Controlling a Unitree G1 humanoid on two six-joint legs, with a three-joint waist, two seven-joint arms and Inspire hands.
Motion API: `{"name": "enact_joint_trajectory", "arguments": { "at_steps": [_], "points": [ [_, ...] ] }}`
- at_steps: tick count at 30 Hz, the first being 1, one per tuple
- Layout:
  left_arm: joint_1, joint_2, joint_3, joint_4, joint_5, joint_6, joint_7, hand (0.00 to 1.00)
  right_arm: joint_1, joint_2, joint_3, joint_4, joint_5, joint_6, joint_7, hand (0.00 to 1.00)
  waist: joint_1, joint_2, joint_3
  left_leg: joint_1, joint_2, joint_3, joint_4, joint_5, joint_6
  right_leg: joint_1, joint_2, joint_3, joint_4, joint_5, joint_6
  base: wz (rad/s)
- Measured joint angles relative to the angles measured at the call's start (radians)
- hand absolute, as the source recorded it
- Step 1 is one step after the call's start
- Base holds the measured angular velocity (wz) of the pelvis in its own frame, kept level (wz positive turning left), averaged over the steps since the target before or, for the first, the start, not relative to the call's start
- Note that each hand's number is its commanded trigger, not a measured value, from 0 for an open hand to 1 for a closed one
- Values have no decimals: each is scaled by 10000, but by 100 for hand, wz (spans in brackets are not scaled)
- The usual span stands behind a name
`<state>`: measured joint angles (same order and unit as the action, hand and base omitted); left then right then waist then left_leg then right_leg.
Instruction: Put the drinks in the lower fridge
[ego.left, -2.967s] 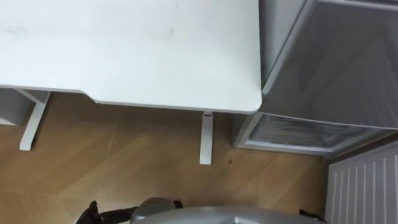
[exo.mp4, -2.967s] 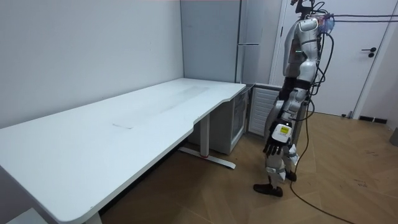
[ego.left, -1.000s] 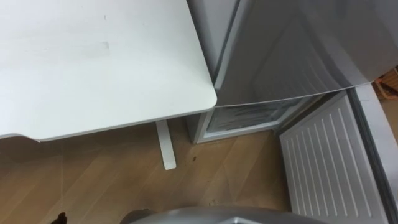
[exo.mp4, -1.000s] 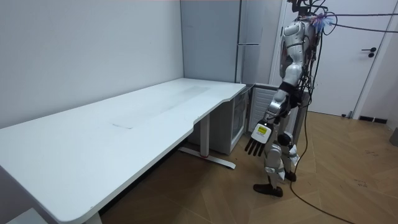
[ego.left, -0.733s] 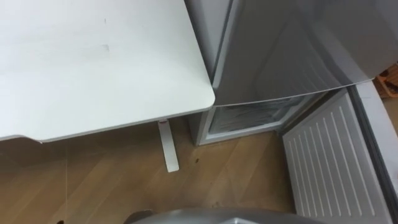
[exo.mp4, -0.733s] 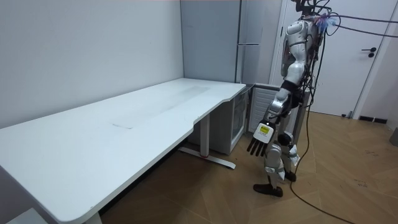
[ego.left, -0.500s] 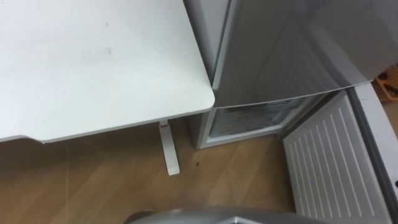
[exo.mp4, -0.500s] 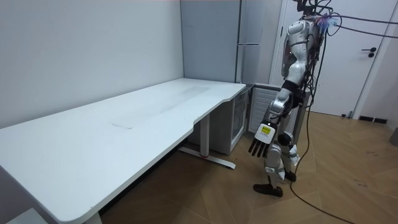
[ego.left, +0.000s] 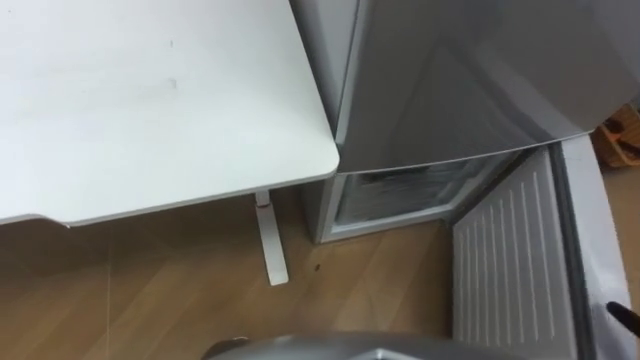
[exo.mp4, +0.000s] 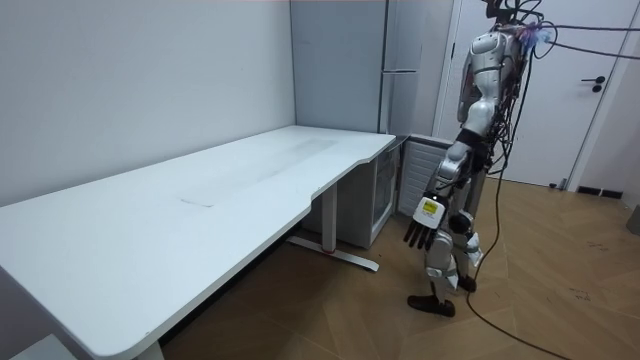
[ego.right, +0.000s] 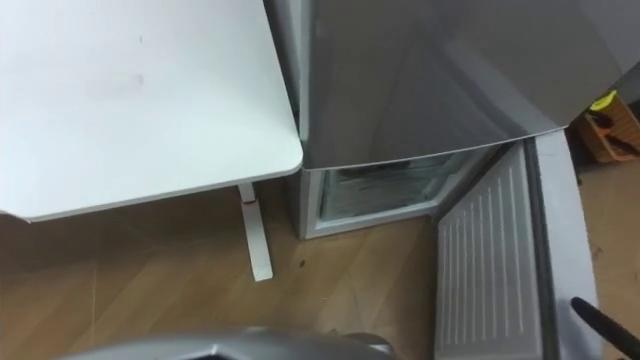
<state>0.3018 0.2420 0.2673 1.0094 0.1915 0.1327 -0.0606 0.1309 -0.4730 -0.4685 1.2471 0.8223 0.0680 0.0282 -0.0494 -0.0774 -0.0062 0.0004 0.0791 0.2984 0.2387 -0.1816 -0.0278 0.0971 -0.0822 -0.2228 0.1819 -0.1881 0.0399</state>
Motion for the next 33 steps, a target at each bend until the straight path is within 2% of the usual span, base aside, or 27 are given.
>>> {"name": "enact_joint_trajectory", "arguments": {
  "at_steps": [2,6,8,9,11,12,13,14,15,16,17,18,19,20,21,23,25,27,29,33],
  "points": [
    [3,-36,-2,164,-1,18,-29,0,141,464,571,113,539,212,734,0,124,31,-2,4,-8,-7,1,35,45,-24,6,-2,-137,-11,-36,-9],
    [71,-50,-188,387,-9,99,-98,0,315,1283,1395,192,1583,187,2043,0,309,111,-1,80,-39,-33,12,40,45,57,3,-5,-197,-16,-26,1],
    [-50,-116,-656,465,-29,87,-71,0,230,1767,2394,-90,2002,144,2934,0,357,192,-2,-6,-50,-89,12,38,41,61,-2,-126,-298,-20,-19,8],
    [-76,-150,-717,534,-27,75,-67,0,231,1851,2676,-186,2004,114,3152,0,399,199,-1,-67,-49,-101,24,38,41,16,-5,-162,-295,-19,-19,7],
    [-501,-304,-1283,739,-12,41,20,0,296,2180,4069,-999,1980,2,3894,0,854,296,-12,-254,-40,-157,30,40,30,-119,4,-243,-293,-14,-27,6],
    [-570,-330,-1461,731,-21,-12,20,0,314,2265,4376,-1259,1966,-122,3897,0,943,299,4,-277,-40,-183,27,43,25,-130,15,-249,-303,-11,-31,7],
    [-690,-333,-1993,711,-25,-83,9,0,390,2400,5107,-1948,1931,-220,3900,0,1187,297,20,-302,-18,-192,27,25,-7,-165,36,-245,-294,-9,-35,0],
    [-844,-338,-2501,703,-45,-99,0,0,716,2280,5910,-3179,1973,-222,3905,0,1477,296,20,-390,15,-193,29,9,-34,-266,64,-243,-274,-5,-42,-4],
    [-941,-338,-2729,710,-56,-101,-7,0,888,2192,6318,-3922,1943,-225,4000,0,1576,289,39,-449,31,-195,40,9,-41,-317,77,-277,-263,3,-54,0],
    [-1159,-337,-3106,713,-42,-100,-11,0,1099,2005,7164,-5386,1759,-218,4596,0,1699,299,85,-601,74,-251,123,-3,-66,-375,113,-345,-250,10,-66,3],
    [-1429,-323,-3464,749,-59,-91,-29,0,1000,1943,8072,-6755,1532,-179,5304,0,1893,274,93,-787,152,-292,291,-19,-92,-495,163,-373,-164,23,-87,5],
    [-1560,-324,-3610,774,-95,-92,-49,0,796,1948,8486,-7305,1494,-104,5677,0,1937,270,149,-813,171,-327,347,-19,-92,-491,181,-406,-142,25,-90,17],
    [-1714,-325,-3941,861,-199,-91,-115,0,305,2068,9239,-7866,1404,-6,6531,0,1906,348,230,-825,166,-457,358,-22,-98,-475,197,-518,-164,25,-91,31],
    [-1979,-346,-4230,942,-225,-72,-134,0,-302,2298,9749,-7875,1078,327,6887,0,1964,375,222,-826,142,-547,358,-24,-100,-439,193,-566,-149,24,-90,33],
    [-2016,-353,-4303,932,-232,-73,-134,0,-473,2329,9850,-7817,950,482,6992,0,2021,390,218,-842,125,-576,357,-29,-102,-437,181,-569,-148,24,-89,24],
    [-1917,-380,-4294,873,-436,-74,-116,0,-668,2093,9855,-8226,306,815,7594,0,2198,447,253,-938,37,-622,342,-49,-62,-457,111,-577,-135,21,-85,11],
    [-1883,-380,-4292,866,-554,-1,-99,0,-671,1969,9850,-8525,227,980,8123,0,2192,441,248,-997,-16,-707,340,-49,-47,-463,76,-645,-131,20,-82,11],
    [-1909,-392,-4260,860,-822,111,-95,0,-672,1941,9850,-8720,-23,1111,8449,0,2198,391,216,-1016,-44,-800,339,-44,-38,-452,61,-708,-110,18,-79,13],
    [-1917,-387,-4255,869,-1014,154,-70,0,-683,1971,9850,-8779,-395,1329,8864,0,2228,294,146,-1011,-43,-834,337,-38,-29,-414,60,-800,-115,13,-71,6],
    [-1823,-385,-4158,940,-1236,212,128,0,-680,1959,9853,-8770,-1003,1548,9267,0,2241,254,133,-799,-45,-837,306,-37,-29,-230,63,-800,-129,11,-68,0]
  ]
}}
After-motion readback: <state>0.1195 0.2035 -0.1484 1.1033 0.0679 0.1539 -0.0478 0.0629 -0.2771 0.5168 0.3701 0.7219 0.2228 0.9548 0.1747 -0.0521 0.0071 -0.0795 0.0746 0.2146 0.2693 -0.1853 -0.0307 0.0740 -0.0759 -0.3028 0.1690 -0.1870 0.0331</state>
